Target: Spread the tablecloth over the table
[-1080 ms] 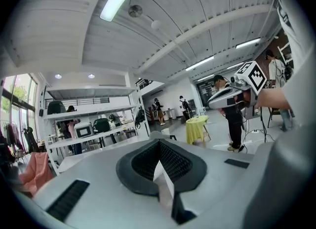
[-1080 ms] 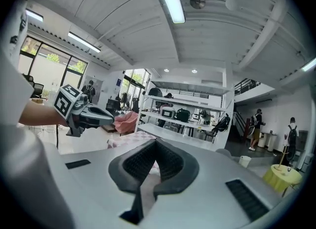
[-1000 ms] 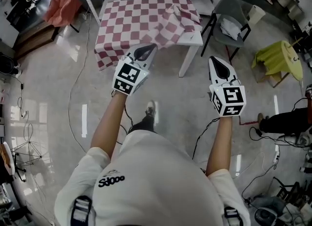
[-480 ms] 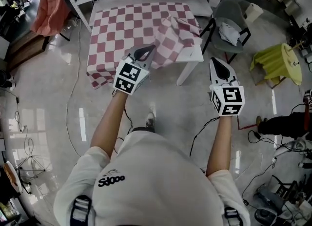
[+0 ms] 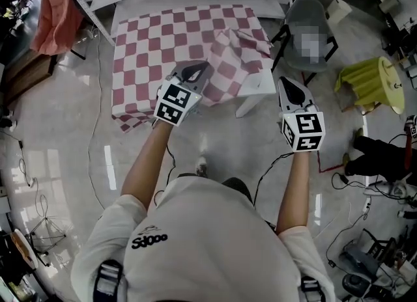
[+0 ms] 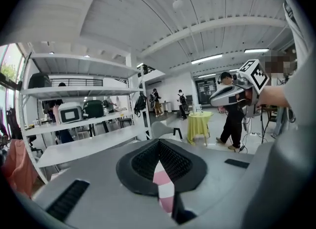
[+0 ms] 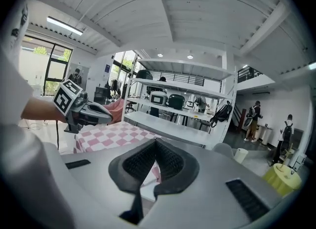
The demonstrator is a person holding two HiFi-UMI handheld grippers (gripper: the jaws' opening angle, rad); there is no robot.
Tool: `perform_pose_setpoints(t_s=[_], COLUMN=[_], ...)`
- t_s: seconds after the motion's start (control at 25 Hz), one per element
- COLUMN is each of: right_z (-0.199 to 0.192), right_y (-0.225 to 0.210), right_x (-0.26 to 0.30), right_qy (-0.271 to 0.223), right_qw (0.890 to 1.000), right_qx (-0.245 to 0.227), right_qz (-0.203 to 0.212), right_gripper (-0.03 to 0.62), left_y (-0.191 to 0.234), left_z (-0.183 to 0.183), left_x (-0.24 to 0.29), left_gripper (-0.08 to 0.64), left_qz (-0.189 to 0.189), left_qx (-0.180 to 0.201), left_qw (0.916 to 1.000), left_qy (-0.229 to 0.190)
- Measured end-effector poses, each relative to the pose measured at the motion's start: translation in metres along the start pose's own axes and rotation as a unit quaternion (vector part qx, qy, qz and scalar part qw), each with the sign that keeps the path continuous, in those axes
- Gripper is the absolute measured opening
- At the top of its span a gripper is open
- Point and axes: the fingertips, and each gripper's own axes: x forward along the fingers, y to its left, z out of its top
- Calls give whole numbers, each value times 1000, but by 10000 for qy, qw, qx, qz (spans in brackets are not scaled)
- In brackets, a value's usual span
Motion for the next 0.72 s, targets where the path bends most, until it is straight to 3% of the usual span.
perform_pose_setpoints(t_s=[0.4,0.72], right_z=[-24,-58], right_y=[-33,-69], right_x=[60,134], right_qy=[181,591], right_qw=[9998,9940], right_qx=[58,-53], right_qz=[110,918], right_gripper=[29,108], left_y=[25,41], left_z=[-29,-50], left_x=[47,101], left_gripper=[28,38], left_qz=[46,293], left_qx=[-228,-685], left_qw=[9992,9949], left_qy=[314,675])
